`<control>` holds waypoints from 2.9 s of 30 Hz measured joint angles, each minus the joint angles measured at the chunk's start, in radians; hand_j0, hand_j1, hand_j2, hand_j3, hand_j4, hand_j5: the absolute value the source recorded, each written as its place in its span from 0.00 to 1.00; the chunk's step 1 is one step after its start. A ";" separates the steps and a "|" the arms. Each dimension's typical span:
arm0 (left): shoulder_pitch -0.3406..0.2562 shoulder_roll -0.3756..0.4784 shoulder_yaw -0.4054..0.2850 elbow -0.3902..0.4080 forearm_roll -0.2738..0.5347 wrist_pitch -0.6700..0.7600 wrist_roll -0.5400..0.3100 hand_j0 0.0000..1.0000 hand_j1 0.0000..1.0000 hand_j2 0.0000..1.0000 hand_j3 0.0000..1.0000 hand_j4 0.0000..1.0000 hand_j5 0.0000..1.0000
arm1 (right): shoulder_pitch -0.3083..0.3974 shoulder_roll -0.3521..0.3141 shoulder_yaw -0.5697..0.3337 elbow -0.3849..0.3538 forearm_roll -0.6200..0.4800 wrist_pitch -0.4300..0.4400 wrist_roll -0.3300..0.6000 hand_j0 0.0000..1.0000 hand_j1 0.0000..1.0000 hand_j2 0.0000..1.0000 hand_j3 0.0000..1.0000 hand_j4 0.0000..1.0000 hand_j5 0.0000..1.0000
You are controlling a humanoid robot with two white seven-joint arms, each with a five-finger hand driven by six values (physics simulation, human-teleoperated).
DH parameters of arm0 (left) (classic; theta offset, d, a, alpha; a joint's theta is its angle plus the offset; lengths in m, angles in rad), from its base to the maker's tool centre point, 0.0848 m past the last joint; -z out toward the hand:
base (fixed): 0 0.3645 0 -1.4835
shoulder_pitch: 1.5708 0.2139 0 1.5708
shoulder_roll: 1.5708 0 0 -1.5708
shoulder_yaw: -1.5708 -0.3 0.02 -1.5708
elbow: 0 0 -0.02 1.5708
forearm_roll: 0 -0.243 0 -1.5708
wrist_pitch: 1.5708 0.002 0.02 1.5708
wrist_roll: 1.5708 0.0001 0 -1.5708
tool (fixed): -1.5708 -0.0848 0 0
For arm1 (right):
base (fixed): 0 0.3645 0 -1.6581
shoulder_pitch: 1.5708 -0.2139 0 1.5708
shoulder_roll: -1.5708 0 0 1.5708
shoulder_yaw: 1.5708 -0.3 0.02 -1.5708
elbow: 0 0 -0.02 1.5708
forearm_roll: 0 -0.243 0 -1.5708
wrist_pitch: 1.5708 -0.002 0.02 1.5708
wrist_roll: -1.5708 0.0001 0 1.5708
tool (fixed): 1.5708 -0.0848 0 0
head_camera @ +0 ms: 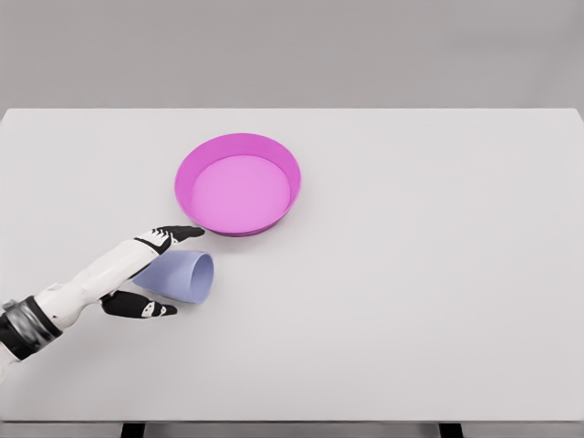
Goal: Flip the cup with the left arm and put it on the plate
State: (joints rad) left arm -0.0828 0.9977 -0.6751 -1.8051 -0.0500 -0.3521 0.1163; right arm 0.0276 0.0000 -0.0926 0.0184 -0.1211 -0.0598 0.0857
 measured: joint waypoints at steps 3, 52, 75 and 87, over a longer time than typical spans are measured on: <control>0.000 -0.005 -0.001 0.000 -0.001 0.005 0.000 1.00 1.00 1.00 1.00 1.00 1.00 | 0.000 0.000 0.000 0.000 0.000 0.000 0.000 1.00 1.00 1.00 1.00 1.00 1.00; -0.035 -0.021 -0.054 0.000 -0.007 0.066 0.000 0.92 0.92 0.92 0.92 0.92 0.92 | 0.000 0.000 0.000 0.000 0.000 0.000 0.000 1.00 1.00 1.00 1.00 1.00 1.00; -0.043 -0.017 -0.055 0.000 -0.007 0.056 0.001 0.69 0.69 0.69 0.69 0.69 0.69 | 0.000 0.000 0.000 0.000 0.000 0.000 0.000 1.00 1.00 1.00 1.00 1.00 1.00; -0.046 -0.019 -0.051 0.000 -0.003 0.052 0.012 0.69 0.69 0.69 0.69 0.69 0.69 | 0.000 0.000 0.000 0.000 0.000 0.000 0.000 1.00 1.00 1.00 1.00 1.00 1.00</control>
State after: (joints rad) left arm -0.1289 0.9791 -0.7264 -1.8049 -0.0529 -0.3006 0.1282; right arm 0.0276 0.0000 -0.0926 0.0184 -0.1211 -0.0598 0.0857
